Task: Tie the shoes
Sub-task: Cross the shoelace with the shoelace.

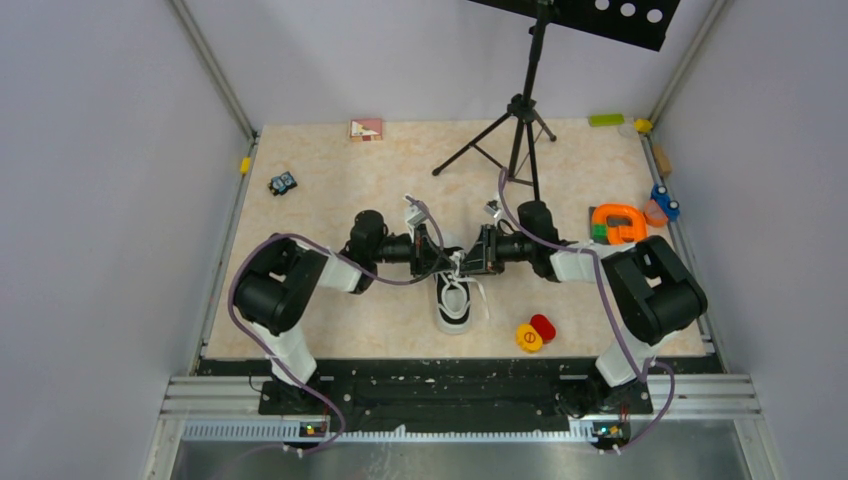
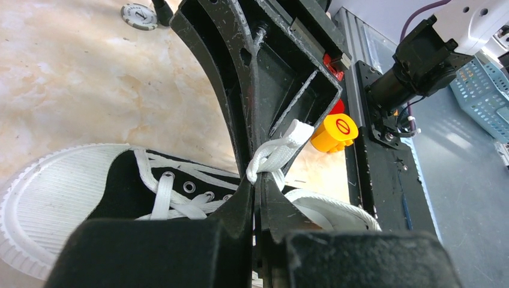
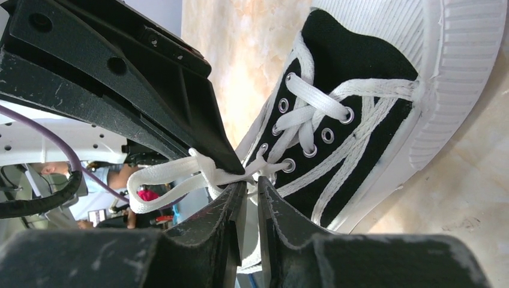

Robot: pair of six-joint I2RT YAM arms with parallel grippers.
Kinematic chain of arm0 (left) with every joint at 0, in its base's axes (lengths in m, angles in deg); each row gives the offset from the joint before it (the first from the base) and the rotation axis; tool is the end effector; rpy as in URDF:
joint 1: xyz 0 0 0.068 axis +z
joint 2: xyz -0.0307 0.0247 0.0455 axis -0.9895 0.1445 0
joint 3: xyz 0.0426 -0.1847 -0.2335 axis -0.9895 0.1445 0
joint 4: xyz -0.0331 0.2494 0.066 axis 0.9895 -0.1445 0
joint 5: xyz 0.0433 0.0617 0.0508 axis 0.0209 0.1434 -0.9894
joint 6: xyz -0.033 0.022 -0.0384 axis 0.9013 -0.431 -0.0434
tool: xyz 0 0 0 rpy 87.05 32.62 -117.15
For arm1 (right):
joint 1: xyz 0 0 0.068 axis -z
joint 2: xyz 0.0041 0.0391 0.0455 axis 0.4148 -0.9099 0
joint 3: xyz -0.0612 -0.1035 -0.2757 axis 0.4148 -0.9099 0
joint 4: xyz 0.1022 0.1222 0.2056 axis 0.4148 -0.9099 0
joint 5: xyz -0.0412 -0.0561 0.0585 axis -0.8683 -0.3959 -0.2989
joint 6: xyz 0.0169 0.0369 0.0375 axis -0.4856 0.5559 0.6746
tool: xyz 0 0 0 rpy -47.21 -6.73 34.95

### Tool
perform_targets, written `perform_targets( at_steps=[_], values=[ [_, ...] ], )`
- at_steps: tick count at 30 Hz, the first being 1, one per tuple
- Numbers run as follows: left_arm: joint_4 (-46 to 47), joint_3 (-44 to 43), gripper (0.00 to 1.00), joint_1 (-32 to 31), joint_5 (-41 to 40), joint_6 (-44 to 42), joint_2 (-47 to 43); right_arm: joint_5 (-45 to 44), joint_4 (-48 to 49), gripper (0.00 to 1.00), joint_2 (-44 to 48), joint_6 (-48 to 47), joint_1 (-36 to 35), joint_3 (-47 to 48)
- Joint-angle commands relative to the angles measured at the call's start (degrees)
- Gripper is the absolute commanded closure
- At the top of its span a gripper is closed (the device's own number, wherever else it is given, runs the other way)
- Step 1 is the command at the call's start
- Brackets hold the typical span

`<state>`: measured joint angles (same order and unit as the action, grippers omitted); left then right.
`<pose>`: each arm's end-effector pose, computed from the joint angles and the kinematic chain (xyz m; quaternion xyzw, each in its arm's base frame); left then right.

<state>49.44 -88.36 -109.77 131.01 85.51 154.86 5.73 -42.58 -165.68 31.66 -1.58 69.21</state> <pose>0.2763 -0.1837 0.1901 0.3626 0.6389 -0.5705 0.3672 0.2735 0.1662 0.1878 -0.0664 0.8134 0.5621 0.1339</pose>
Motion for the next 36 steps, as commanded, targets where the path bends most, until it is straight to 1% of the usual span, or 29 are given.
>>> perform_targets(
  at_steps=[1,5,9,12,15,17,20,23,26,28,32,34,36],
  values=[
    [-1.1,-1.3,1.0,-1.6,-0.8,-0.4,2.7,9.5,10.1,0.8,0.9,1.0,-2.1,5.6],
    [-0.5,-1.3,1.0,-1.6,-1.4,0.7,3.0,9.4,9.4,0.81,0.3,0.6,-2.9,6.5],
    [3.2,-0.2,1.0,-1.6,-2.0,3.5,3.3,9.2,9.4,0.8,0.0,0.5,-3.3,6.7],
    [4.5,0.8,1.0,-1.6,-2.8,4.1,2.8,9.7,9.8,0.8,0.1,0.7,-3.4,6.7],
    [4.5,2.3,1.0,-1.5,-5.6,3.8,1.5,9.3,9.2,0.8,0.6,0.5,-3.4,6.7],
    [4.2,3.3,1.0,-1.5,-7.4,3.8,0.5,7.3,6.7,0.8,0.9,-0.3,-3.4,6.9],
    [4.0,4.3,1.0,-1.6,-10.5,5.6,-0.9,1.4,-0.2,0.78,1.4,-3.5,-3.4,7.7],
    [6.9,6.4,1.0,-1.6,-14.1,8.5,-1.9,-2.6,2.7,0.78,1.9,-1.0,-3.4,5.7],
    [8.5,7.4,1.0,-1.6,-15.9,10.2,-2.2,-4.3,6.2,0.78,1.8,2.2,-3.4,4.1],
    [8.9,7.7,1.0,-1.6,-16.2,10.5,-2.2,-3.6,8.3,0.78,1.4,3.6,-3.4,3.8],
    [10.5,7.4,1.0,-1.6,-14.0,11.3,-0.9,1.2,13.9,0.79,-0.3,6.0,-3.4,3.5],
    [11.7,7.1,1.0,-1.6,-12.6,12.0,0.1,3.7,13.4,0.79,-0.7,5.1,-3.4,4.3],
    [13.2,6.7,1.0,-1.6,-11.8,12.8,1.0,5.5,10.9,0.79,-0.4,3.4,-3.4,5.1]
  ],
)
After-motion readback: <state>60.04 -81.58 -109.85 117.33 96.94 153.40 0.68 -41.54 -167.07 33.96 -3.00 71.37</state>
